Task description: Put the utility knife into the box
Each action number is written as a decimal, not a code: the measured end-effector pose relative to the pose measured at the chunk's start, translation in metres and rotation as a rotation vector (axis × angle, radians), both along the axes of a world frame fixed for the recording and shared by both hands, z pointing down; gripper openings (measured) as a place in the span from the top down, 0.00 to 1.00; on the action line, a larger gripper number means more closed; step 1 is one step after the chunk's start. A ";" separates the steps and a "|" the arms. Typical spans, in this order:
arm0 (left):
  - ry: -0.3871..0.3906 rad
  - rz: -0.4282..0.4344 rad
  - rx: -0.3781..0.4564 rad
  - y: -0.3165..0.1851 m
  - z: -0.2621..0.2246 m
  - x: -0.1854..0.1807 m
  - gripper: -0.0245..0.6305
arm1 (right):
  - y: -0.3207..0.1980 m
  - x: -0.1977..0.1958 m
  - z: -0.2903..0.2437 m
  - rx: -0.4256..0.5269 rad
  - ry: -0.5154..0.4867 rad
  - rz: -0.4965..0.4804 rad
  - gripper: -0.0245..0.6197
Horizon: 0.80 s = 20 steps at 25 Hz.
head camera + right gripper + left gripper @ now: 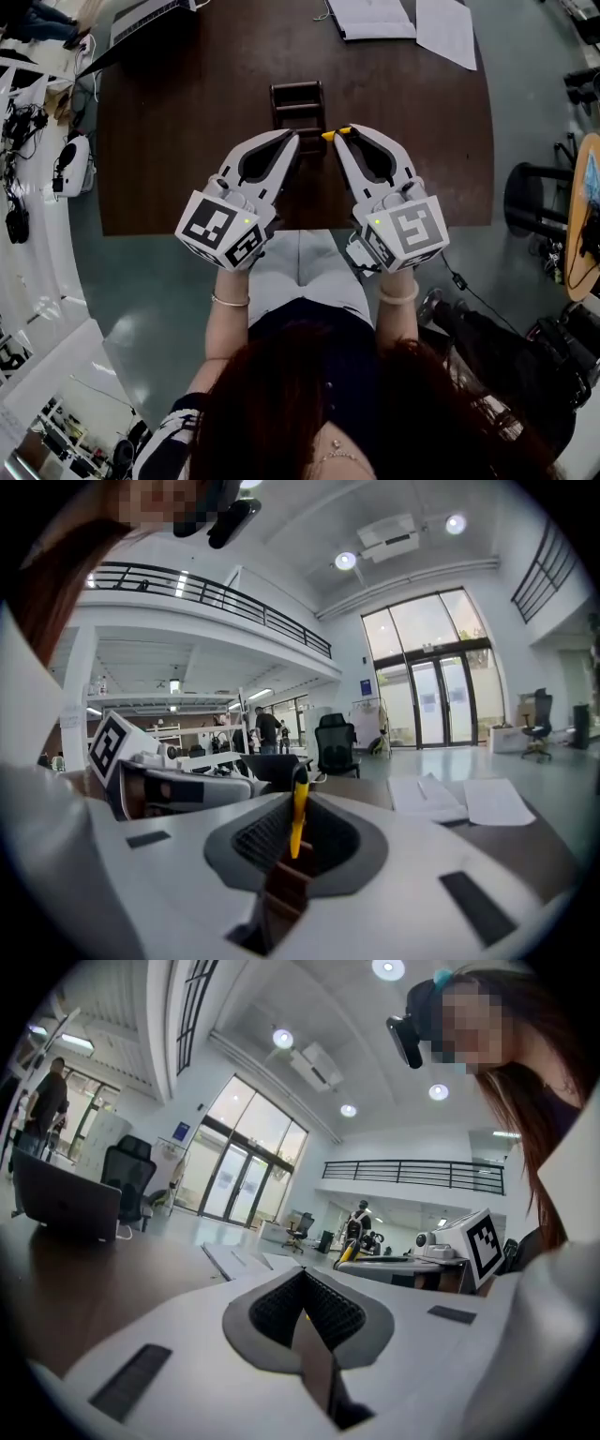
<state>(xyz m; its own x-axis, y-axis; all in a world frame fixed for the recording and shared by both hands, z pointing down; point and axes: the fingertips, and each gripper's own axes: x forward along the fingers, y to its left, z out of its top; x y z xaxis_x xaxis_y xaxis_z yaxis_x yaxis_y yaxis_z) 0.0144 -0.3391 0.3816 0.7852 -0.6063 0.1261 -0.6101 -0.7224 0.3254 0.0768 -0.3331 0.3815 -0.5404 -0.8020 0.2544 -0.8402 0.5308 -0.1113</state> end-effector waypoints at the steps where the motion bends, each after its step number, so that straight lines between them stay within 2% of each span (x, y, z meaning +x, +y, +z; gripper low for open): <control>1: -0.001 0.001 -0.012 0.000 0.008 0.001 0.96 | -0.001 0.002 0.011 -0.020 0.004 0.008 0.88; 11: 0.014 0.010 -0.118 -0.005 0.074 0.002 0.96 | -0.013 -0.003 0.102 -0.154 0.027 0.023 0.88; 20: 0.018 -0.008 -0.177 -0.010 0.108 -0.002 0.96 | -0.016 -0.020 0.146 -0.191 0.064 -0.012 0.88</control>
